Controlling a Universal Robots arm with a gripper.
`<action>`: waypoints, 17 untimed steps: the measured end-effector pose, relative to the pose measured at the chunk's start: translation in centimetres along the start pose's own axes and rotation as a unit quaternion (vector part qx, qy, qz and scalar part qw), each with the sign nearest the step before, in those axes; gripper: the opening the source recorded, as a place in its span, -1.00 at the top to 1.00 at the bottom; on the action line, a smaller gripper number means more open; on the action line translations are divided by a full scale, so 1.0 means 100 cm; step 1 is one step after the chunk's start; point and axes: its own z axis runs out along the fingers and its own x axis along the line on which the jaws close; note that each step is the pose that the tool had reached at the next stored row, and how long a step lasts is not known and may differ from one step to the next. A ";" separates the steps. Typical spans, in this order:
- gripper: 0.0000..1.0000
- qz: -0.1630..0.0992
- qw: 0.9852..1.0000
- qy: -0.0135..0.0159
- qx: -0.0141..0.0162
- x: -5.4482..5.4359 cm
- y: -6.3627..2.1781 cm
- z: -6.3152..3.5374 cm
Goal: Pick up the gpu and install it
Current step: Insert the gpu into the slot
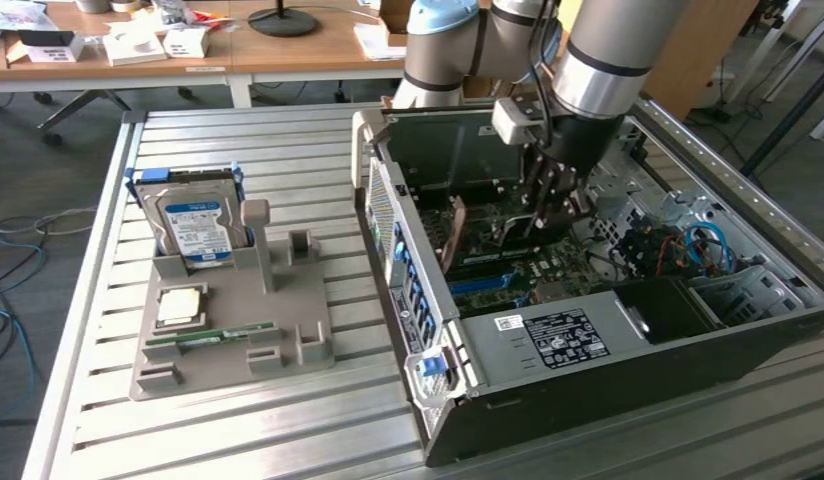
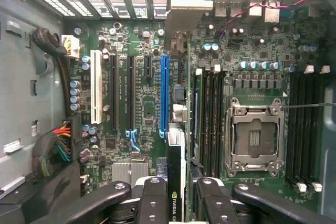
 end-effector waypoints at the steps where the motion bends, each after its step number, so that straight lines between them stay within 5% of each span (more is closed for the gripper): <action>1: 0.47 0.000 1.000 0.000 0.000 0.000 0.0004 0.0010; 17: 0.47 0.000 1.000 0.000 0.001 0.001 0.0053 0.0144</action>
